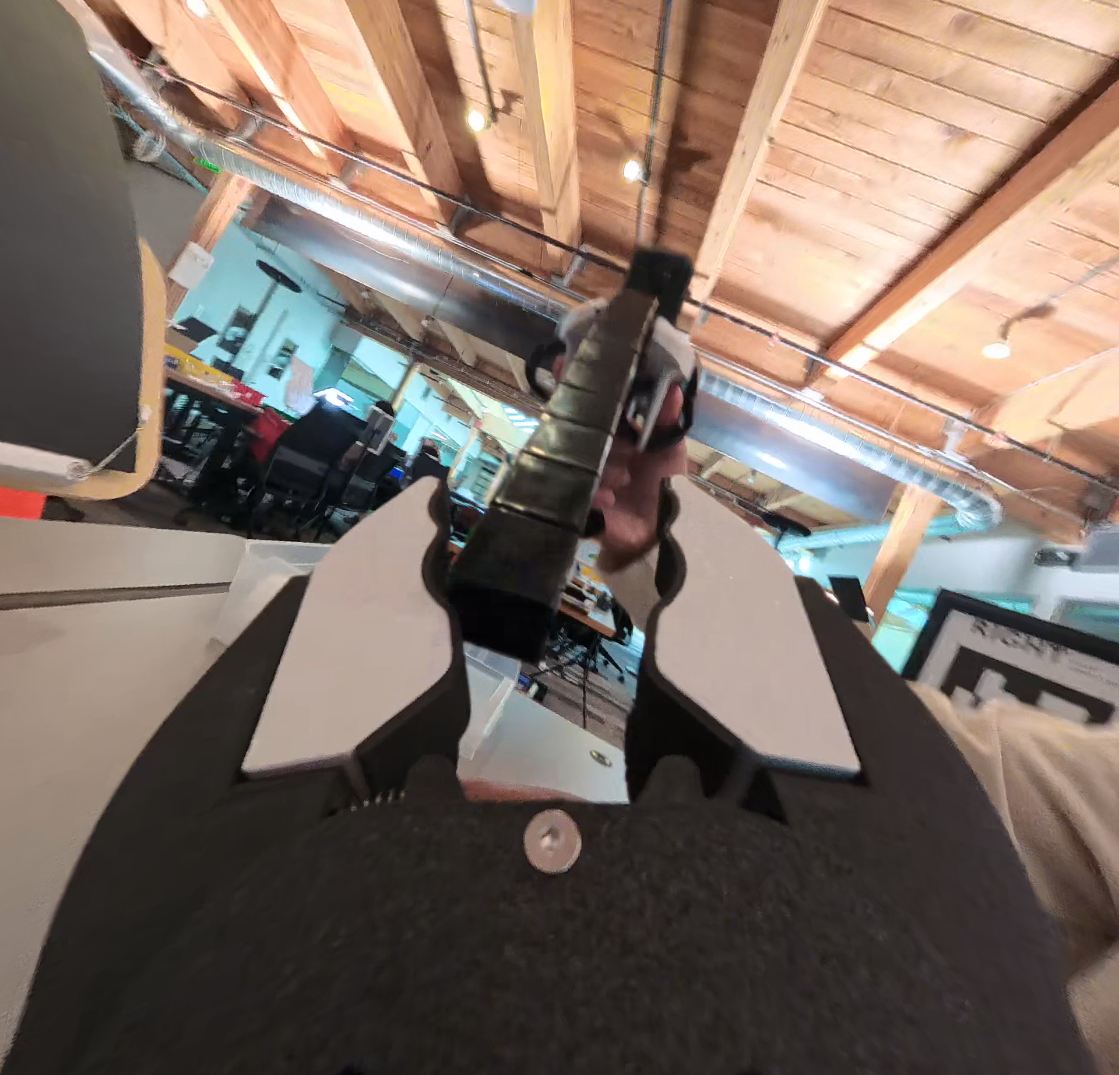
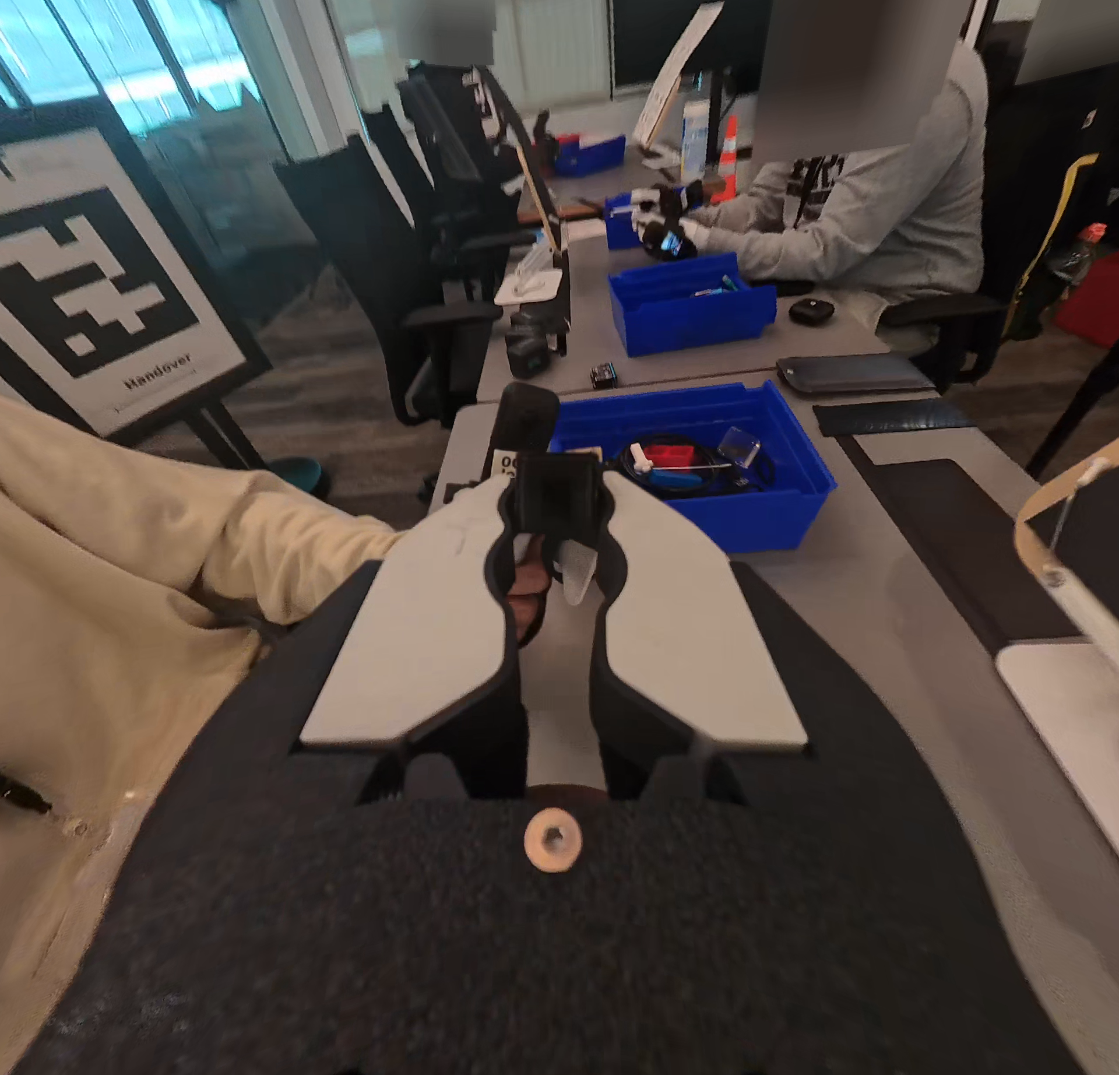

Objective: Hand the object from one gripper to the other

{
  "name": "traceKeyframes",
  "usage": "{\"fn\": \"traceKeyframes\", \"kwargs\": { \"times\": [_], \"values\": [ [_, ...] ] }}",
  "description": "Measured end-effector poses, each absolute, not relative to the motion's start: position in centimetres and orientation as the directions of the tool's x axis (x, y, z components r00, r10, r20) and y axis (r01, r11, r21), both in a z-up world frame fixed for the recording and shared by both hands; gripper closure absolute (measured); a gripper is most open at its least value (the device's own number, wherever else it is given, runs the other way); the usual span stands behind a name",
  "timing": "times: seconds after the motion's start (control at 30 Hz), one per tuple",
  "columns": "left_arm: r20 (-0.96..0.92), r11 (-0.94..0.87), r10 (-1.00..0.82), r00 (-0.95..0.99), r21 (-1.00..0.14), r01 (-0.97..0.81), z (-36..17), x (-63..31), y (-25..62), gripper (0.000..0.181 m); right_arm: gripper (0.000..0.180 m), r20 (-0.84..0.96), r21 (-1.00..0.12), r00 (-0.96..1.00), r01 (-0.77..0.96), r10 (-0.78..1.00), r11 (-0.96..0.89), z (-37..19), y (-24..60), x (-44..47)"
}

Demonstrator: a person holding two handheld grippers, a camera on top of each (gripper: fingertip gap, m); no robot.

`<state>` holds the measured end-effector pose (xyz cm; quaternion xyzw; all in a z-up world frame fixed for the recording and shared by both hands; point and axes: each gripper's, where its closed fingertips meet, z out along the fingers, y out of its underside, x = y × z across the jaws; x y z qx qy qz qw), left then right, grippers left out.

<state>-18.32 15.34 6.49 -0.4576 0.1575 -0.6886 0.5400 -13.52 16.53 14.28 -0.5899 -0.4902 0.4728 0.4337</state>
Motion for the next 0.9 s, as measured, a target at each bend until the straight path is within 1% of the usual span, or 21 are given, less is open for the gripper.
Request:
{"fn": "traceKeyframes", "kwargs": {
  "times": [0.03, 0.07, 0.1, 0.17, 0.23, 0.27, 0.33, 0.47, 0.6, 0.7, 0.8, 0.83, 0.9],
  "values": [
    [0.475, -0.362, -0.88, 0.023, -0.699, 0.616, 6.3, -18.5, 15.8, 0.121, 0.158, -0.16, -0.98, 0.07, 0.105, 0.985, -0.166, 13.7, 16.5, -13.4],
    [0.483, -0.359, -0.875, 0.033, -0.693, 0.625, 6.0, -18.8, 16.0, 0.136, 0.158, -0.182, -0.981, 0.074, 0.052, 0.98, -0.186, 13.0, 16.6, -13.1],
    [0.481, -0.364, -0.876, 0.027, -0.698, 0.617, 5.5, -18.9, 16.0, 0.143, 0.158, -0.203, -0.979, 0.086, 0.011, 0.975, -0.205, 12.1, 16.7, -12.7],
    [0.497, -0.395, -0.868, 0.013, -0.705, 0.59, 4.3, -19.1, 16.0, 0.146, 0.157, -0.235, -0.972, 0.106, -0.04, 0.966, -0.232, 9.7, 16.8, -11.9],
    [0.495, -0.403, -0.868, 0.019, -0.727, 0.556, 3.1, -19.2, 16.0, 0.155, 0.157, -0.286, -0.958, 0.124, -0.072, 0.95, -0.278, 7.1, 17.0, -11.2],
    [0.499, -0.412, -0.866, 0.005, -0.721, 0.558, 2.9, -19.4, 15.9, 0.158, 0.156, -0.312, -0.949, 0.124, -0.089, 0.942, -0.302, 5.9, 17.0, -10.9],
    [0.501, -0.411, -0.865, 0.007, -0.716, 0.564, 2.5, -19.7, 15.9, 0.158, 0.156, -0.353, -0.934, 0.115, -0.103, 0.928, -0.343, 3.6, 16.8, -10.6],
    [0.485, -0.412, -0.874, 0.018, -0.761, 0.501, 1.6, -19.2, 15.6, 0.158, 0.153, -0.403, -0.911, 0.099, -0.139, 0.91, -0.388, 1.7, 16.7, -10.0],
    [0.472, -0.401, -0.88, 0.055, -0.798, 0.45, 1.2, -19.0, 15.7, 0.158, 0.135, -0.398, -0.916, 0.149, -0.107, 0.905, -0.385, 0.3, 16.5, -9.6],
    [0.454, -0.386, -0.883, 0.123, -0.849, 0.362, 0.3, -19.2, 16.1, 0.158, 0.12, -0.341, -0.939, 0.273, -0.049, 0.899, -0.341, -1.3, 16.3, -8.5],
    [0.389, -0.338, -0.9, 0.194, -0.907, 0.253, -0.2, -19.5, 16.1, 0.158, 0.12, -0.157, -0.983, 0.465, 0.013, 0.871, -0.184, -1.7, 16.4, -6.8],
    [0.38, -0.334, -0.904, 0.193, -0.913, 0.234, 0.0, -19.5, 16.0, 0.158, 0.117, -0.075, -0.987, 0.526, 0.082, 0.847, -0.139, -1.9, 16.7, -6.5],
    [0.346, -0.313, -0.909, 0.232, -0.935, 0.169, -0.1, -19.6, 16.1, 0.158, 0.116, 0.143, -0.951, 0.612, 0.302, 0.778, -0.062, -2.2, 17.2, -6.1]
  ]
}}
